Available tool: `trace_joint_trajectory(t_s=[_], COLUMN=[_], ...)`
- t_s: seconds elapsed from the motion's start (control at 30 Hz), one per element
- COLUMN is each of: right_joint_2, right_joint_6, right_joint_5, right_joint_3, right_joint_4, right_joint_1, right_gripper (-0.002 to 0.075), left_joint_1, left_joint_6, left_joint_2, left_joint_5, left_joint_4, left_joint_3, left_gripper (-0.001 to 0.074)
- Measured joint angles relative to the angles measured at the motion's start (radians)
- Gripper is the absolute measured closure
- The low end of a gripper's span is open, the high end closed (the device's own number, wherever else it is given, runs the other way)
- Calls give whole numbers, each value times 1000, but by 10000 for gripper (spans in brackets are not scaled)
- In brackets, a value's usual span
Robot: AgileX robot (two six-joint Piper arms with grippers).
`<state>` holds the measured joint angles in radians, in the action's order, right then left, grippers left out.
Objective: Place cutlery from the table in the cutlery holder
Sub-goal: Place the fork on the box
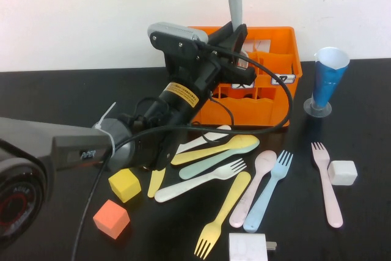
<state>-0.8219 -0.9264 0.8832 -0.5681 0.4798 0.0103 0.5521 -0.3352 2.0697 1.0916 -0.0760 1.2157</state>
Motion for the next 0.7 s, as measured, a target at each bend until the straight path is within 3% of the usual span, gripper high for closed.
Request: trace_joint_trajectory(t_s=[0.13,0.27,0.37,0.53,0.7], right_joint_2=[0,0,0,0,0], right_joint_6=[0,0,0,13,97], right_joint_5=[0,0,0,2,-16], right_joint_3=[0,0,0,0,0], right_joint_4=[0,0,0,0,0], right_joint_1=[0,0,0,0,0], right_gripper=[729,729,729,729,729], left_joint_1=[0,0,-10,-41,-53], left_joint_6=[3,3,3,3,7], left_joint_2=[0,0,-4,-56,-193], left_joint_5=[-2,-16,-30,-78,-227], left_joint_4=[-16,-37,-56,-62,-66], left_joint_3=[0,0,0,0,0], left_gripper=[541,413,380,385,518])
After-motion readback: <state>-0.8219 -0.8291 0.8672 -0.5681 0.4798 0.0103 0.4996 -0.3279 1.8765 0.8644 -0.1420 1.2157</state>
